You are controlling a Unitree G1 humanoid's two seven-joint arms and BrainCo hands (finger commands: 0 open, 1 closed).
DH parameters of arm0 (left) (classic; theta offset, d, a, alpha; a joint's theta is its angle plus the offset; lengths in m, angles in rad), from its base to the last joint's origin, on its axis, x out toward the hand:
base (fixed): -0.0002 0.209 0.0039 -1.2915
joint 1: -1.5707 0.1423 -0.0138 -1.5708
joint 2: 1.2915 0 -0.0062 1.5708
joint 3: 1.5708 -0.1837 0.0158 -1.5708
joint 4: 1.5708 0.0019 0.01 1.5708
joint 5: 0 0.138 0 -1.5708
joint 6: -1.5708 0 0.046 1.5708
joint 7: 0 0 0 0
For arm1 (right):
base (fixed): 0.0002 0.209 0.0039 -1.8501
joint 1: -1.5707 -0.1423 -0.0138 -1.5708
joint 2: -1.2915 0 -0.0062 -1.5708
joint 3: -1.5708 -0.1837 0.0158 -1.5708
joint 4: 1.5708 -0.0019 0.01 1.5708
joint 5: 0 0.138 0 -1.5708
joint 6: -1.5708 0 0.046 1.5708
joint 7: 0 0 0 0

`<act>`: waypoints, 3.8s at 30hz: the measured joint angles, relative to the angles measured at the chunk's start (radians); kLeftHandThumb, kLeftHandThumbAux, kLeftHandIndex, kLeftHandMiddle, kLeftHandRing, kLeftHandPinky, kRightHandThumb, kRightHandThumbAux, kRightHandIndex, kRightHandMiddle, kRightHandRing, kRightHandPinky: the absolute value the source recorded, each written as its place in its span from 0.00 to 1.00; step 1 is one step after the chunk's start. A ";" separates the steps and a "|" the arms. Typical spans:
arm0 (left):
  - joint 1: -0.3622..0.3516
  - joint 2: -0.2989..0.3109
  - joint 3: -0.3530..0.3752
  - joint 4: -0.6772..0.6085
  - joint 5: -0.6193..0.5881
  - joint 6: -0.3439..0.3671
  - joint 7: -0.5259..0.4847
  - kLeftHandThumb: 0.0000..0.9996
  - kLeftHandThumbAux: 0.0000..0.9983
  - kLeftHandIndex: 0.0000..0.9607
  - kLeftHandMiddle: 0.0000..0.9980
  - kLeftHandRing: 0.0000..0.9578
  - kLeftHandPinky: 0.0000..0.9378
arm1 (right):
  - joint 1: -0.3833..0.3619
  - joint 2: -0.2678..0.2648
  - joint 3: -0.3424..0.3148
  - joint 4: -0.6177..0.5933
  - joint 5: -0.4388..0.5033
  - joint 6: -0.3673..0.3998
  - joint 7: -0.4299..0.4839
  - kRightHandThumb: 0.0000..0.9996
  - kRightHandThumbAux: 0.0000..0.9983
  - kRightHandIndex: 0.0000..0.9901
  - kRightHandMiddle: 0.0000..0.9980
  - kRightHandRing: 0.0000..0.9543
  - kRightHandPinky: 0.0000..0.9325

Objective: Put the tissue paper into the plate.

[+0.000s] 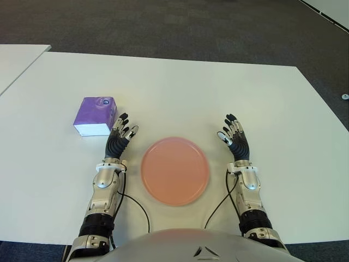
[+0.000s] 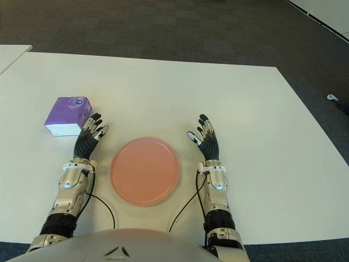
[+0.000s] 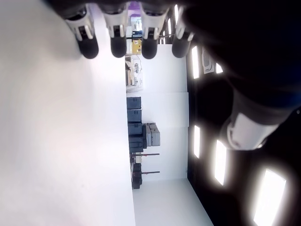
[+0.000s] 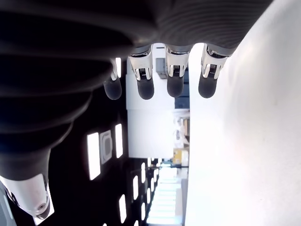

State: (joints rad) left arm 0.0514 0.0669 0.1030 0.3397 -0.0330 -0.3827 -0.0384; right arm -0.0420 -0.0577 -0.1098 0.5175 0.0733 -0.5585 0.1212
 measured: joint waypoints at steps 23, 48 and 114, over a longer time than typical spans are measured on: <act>0.000 0.006 -0.006 -0.003 -0.010 0.005 -0.027 0.00 0.57 0.00 0.00 0.00 0.00 | 0.001 0.000 0.000 0.000 -0.001 0.000 -0.001 0.00 0.65 0.00 0.00 0.00 0.00; -0.367 0.455 0.054 -0.291 0.121 -0.169 -0.166 0.14 0.52 0.00 0.00 0.00 0.00 | -0.071 -0.006 -0.002 0.089 0.000 -0.025 0.007 0.00 0.62 0.00 0.00 0.00 0.00; -0.648 1.050 -0.526 0.480 1.051 -0.412 0.238 0.24 0.12 0.00 0.00 0.00 0.00 | -0.243 -0.033 -0.019 0.357 0.003 -0.121 0.073 0.00 0.60 0.00 0.00 0.00 0.00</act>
State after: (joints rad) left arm -0.5962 1.1170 -0.4225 0.8201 1.0178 -0.7947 0.2000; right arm -0.2853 -0.0907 -0.1291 0.8747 0.0758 -0.6793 0.1937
